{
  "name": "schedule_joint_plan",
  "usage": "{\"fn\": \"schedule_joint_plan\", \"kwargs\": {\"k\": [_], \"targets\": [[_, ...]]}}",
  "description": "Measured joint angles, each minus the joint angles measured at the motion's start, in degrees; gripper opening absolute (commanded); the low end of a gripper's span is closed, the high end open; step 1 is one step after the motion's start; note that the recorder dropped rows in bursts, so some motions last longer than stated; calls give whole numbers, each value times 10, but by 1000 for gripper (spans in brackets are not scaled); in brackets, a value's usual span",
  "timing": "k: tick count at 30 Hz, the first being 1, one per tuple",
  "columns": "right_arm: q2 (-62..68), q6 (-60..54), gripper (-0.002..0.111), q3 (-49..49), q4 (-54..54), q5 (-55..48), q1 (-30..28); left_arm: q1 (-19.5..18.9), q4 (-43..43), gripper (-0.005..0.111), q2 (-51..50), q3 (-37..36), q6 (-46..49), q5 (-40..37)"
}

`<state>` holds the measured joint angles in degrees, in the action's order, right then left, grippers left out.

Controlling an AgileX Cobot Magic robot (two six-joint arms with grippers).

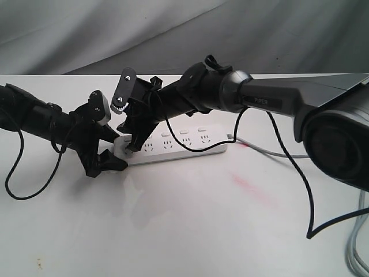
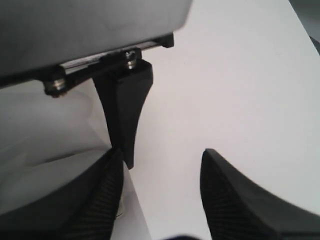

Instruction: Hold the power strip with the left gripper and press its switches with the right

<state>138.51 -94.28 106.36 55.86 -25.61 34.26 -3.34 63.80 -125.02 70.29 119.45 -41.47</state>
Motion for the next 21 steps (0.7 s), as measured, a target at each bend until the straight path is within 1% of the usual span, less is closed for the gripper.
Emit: {"fn": "schedule_joint_plan", "kwargs": {"k": [21], "targets": [[17, -1, 46, 1, -18, 5, 0, 0, 0, 58, 0, 0, 0, 0]]}}
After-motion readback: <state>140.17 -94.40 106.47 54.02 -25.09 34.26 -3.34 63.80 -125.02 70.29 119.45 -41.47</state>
